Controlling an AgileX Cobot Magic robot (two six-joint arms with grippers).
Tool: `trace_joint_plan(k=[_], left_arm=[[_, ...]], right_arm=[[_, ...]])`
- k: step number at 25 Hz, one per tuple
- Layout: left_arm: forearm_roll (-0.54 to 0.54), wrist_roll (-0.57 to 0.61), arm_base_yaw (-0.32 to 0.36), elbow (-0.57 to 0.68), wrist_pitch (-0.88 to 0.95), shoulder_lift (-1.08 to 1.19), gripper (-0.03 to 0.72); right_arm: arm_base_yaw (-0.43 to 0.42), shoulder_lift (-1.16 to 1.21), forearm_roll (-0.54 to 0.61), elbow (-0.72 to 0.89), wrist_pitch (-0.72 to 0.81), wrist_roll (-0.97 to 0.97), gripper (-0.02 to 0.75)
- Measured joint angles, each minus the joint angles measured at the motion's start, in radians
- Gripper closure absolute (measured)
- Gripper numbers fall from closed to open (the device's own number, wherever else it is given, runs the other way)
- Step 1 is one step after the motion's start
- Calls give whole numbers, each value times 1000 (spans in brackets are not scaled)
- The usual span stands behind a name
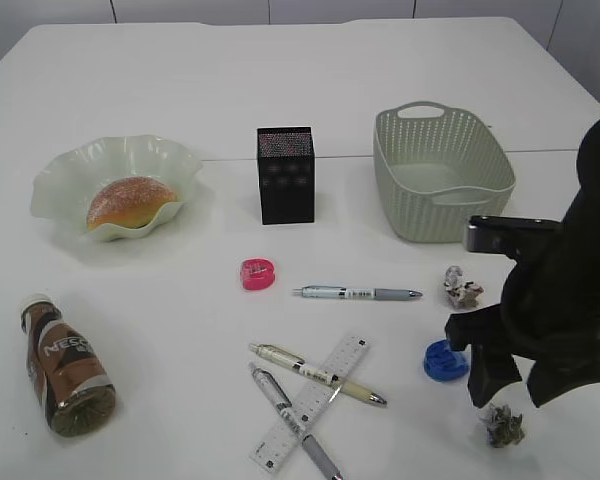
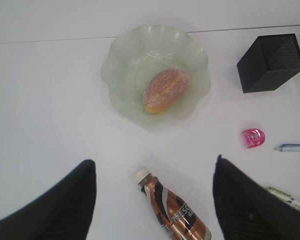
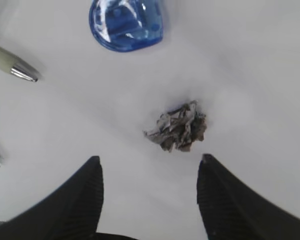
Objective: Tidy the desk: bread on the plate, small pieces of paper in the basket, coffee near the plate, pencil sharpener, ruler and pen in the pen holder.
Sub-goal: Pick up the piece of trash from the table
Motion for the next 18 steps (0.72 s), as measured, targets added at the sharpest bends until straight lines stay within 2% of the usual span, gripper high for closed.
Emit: trace_joint_plan(k=[6,18], left_arm=[[1,0,0,12,2,-2,159],[1,0,0,12,2,-2,160]], right_arm=[[0,56,-32,0,-70,0,300],[0,144,-66,-6,-88,0,300]])
